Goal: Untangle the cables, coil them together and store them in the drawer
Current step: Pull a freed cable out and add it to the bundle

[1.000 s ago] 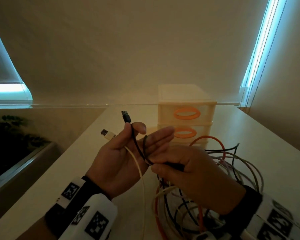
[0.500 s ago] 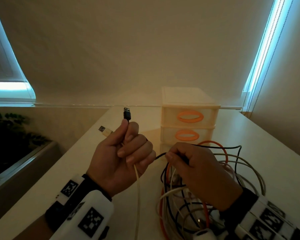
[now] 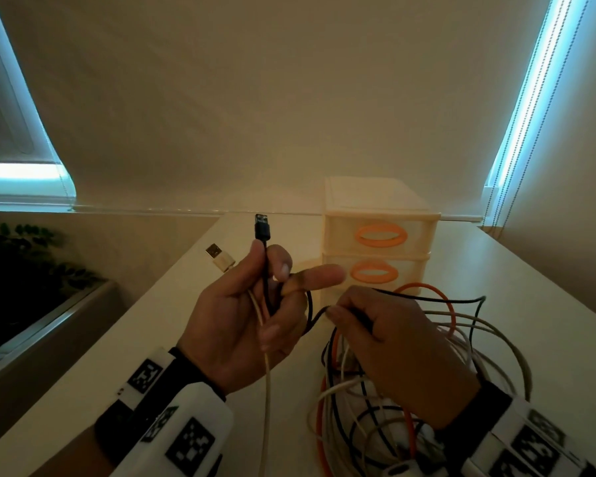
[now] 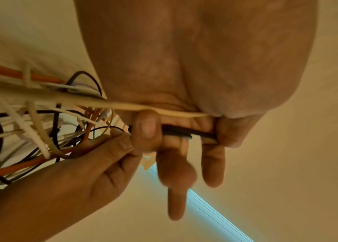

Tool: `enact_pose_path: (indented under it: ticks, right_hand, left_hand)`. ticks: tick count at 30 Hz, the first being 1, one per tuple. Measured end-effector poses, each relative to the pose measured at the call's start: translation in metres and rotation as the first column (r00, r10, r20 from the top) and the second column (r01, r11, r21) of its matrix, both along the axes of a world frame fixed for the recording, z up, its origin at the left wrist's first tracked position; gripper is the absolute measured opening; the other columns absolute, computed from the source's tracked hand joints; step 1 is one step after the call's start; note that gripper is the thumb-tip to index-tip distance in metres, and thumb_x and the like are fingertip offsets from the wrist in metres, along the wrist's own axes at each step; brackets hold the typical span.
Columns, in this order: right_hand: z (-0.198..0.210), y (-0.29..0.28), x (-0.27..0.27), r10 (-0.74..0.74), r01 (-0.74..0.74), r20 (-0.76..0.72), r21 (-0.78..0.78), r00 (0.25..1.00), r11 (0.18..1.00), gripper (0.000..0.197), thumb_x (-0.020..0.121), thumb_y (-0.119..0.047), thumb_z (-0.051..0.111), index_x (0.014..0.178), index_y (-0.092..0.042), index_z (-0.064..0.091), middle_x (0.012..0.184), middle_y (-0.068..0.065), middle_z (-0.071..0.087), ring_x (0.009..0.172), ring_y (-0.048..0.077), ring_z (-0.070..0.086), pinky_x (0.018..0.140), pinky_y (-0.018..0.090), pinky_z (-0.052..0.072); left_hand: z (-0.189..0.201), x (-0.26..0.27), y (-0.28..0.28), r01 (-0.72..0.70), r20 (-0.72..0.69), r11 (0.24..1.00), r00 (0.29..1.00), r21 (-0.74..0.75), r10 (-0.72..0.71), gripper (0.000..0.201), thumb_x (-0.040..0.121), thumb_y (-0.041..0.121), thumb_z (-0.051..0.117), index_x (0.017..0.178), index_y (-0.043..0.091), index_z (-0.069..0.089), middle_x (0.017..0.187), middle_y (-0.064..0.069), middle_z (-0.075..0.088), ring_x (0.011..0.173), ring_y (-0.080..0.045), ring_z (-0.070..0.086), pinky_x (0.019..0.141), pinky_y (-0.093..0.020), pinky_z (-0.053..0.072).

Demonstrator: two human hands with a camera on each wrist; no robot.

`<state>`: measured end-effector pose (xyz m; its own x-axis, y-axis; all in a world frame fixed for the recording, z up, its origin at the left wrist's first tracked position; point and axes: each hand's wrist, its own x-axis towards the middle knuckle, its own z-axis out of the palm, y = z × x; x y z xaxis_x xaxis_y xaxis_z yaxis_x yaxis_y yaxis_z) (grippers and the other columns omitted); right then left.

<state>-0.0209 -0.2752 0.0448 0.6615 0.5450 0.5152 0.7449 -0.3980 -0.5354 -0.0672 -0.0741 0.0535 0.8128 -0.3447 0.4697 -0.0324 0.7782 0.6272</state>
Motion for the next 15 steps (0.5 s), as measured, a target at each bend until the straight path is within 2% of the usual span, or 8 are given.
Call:
enact_pose_path:
  ticks: [1,2,4,7,9,11,13,15]
  right_hand:
    - [-0.001,0.002,0.000,0.000,0.000,0.003,-0.010,1.000,1.000,0.029,0.094,-0.056,0.046,0.084,-0.032,0.059,0.063,-0.008,0.058,0.058,0.009,0.058,0.054,0.027,0.050]
    - [-0.002,0.003,0.000,0.005,-0.005,-0.010,-0.023,1.000,1.000,0.030,0.094,-0.058,0.045,0.085,-0.032,0.059,0.063,-0.008,0.059,0.058,0.008,0.059,0.055,0.028,0.051]
    - [-0.004,0.002,0.003,0.027,-0.029,-0.052,-0.038,0.998,0.999,0.032,0.093,-0.059,0.044,0.084,-0.032,0.059,0.064,-0.006,0.060,0.059,0.008,0.061,0.058,0.031,0.054]
    - [-0.006,0.000,0.007,0.080,-0.094,-0.143,-0.096,0.987,0.991,0.031,0.097,-0.054,0.048,0.075,-0.033,0.055,0.068,-0.002,0.060,0.059,0.011,0.058,0.059,0.034,0.052]
    - [-0.006,-0.001,0.008,0.091,-0.119,-0.187,-0.146,0.978,0.982,0.033,0.100,-0.050,0.047,0.076,-0.029,0.056,0.072,0.001,0.060,0.063,0.014,0.058,0.063,0.036,0.052]
    - [-0.004,-0.004,0.010,0.097,-0.153,-0.263,-0.202,0.960,0.967,0.029,0.102,-0.044,0.047,0.081,-0.028,0.060,0.075,0.001,0.063,0.067,0.015,0.061,0.065,0.034,0.053]
    - [0.001,-0.008,0.013,0.091,-0.195,-0.400,-0.227,0.912,0.954,0.027,0.104,-0.036,0.047,0.085,-0.030,0.065,0.076,-0.003,0.067,0.065,0.007,0.061,0.062,0.026,0.051]
    - [0.005,-0.012,0.015,0.064,-0.196,-0.485,-0.228,0.872,0.954,0.027,0.105,-0.032,0.048,0.087,-0.029,0.068,0.074,-0.007,0.068,0.062,-0.001,0.061,0.060,0.019,0.049]
  left_hand:
    - [0.000,-0.001,0.000,0.021,0.011,1.000,1.000,-0.005,-0.021,0.050,0.111,0.038,0.020,0.097,0.002,0.052,0.108,-0.029,0.067,0.049,-0.019,0.047,0.053,-0.031,0.036]
    - [0.000,-0.002,0.000,0.044,0.014,0.999,0.999,-0.014,-0.044,0.051,0.111,0.038,0.019,0.097,0.002,0.052,0.093,-0.024,0.068,0.052,-0.021,0.055,0.056,-0.033,0.036]
    - [0.002,-0.004,0.001,0.054,0.012,0.998,0.998,-0.014,-0.054,0.053,0.111,0.038,0.016,0.098,0.002,0.052,0.060,-0.007,0.053,0.060,-0.024,0.061,0.061,-0.034,0.033]
    - [0.005,-0.007,0.003,0.038,0.006,0.999,0.999,-0.026,-0.038,0.054,0.111,0.039,0.017,0.104,0.001,0.055,0.048,0.000,0.034,0.065,-0.026,0.063,0.066,-0.034,0.034]
    - [0.005,-0.005,0.006,0.029,-0.017,0.998,0.999,-0.061,-0.030,0.055,0.112,0.041,0.017,0.108,0.002,0.056,0.049,-0.001,0.034,0.072,-0.030,0.065,0.072,-0.036,0.039]
    - [0.003,-0.003,0.009,0.015,-0.046,0.996,0.999,-0.085,-0.019,0.056,0.111,0.043,0.017,0.111,0.003,0.057,0.055,-0.003,0.042,0.079,-0.032,0.064,0.076,-0.036,0.043]
    - [0.001,-0.001,0.009,0.004,-0.063,0.997,0.998,-0.082,-0.009,0.054,0.111,0.043,0.019,0.113,0.005,0.057,0.076,-0.010,0.060,0.085,-0.031,0.063,0.073,-0.033,0.042]
    - [0.001,0.000,0.009,0.000,-0.066,0.998,0.998,-0.068,-0.004,0.052,0.111,0.042,0.018,0.106,0.005,0.055,0.103,-0.019,0.066,0.086,-0.029,0.063,0.067,-0.031,0.039]
